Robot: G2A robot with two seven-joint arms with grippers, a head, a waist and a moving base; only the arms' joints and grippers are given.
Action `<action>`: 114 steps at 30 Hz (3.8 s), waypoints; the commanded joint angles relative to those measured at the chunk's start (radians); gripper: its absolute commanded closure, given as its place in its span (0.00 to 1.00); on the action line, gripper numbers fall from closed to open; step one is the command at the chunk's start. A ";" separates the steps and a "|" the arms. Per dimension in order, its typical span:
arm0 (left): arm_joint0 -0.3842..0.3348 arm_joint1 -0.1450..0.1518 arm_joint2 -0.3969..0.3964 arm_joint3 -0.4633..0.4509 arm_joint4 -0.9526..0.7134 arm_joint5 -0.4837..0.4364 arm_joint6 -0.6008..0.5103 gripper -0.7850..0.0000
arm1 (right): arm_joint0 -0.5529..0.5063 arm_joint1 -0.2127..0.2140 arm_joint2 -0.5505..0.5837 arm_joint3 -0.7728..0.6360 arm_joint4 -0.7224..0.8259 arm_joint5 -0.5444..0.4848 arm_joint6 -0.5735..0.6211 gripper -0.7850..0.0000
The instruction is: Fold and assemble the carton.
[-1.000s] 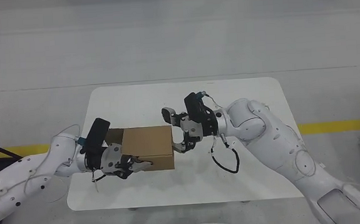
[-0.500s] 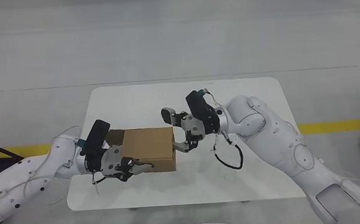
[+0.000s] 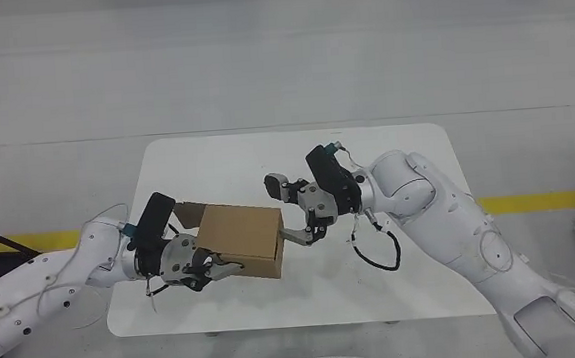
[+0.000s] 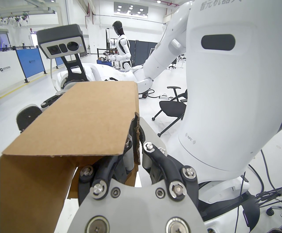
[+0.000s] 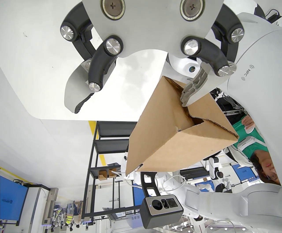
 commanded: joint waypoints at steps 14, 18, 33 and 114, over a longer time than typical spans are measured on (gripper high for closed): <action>0.001 0.000 0.000 -0.001 -0.003 0.000 0.000 1.00 | 0.002 0.003 -0.004 -0.005 0.012 0.000 0.009 0.00; -0.005 0.003 0.000 0.049 -0.032 0.000 0.000 1.00 | -0.014 0.023 0.022 -0.053 0.058 0.000 0.032 0.00; 0.002 0.001 -0.004 0.051 -0.076 0.017 -0.018 1.00 | -0.036 0.034 0.066 -0.051 0.023 0.057 0.013 0.00; 0.033 -0.068 0.000 0.028 -0.049 0.000 0.000 1.00 | 0.105 -0.027 -0.085 0.120 -0.010 0.048 -0.056 0.04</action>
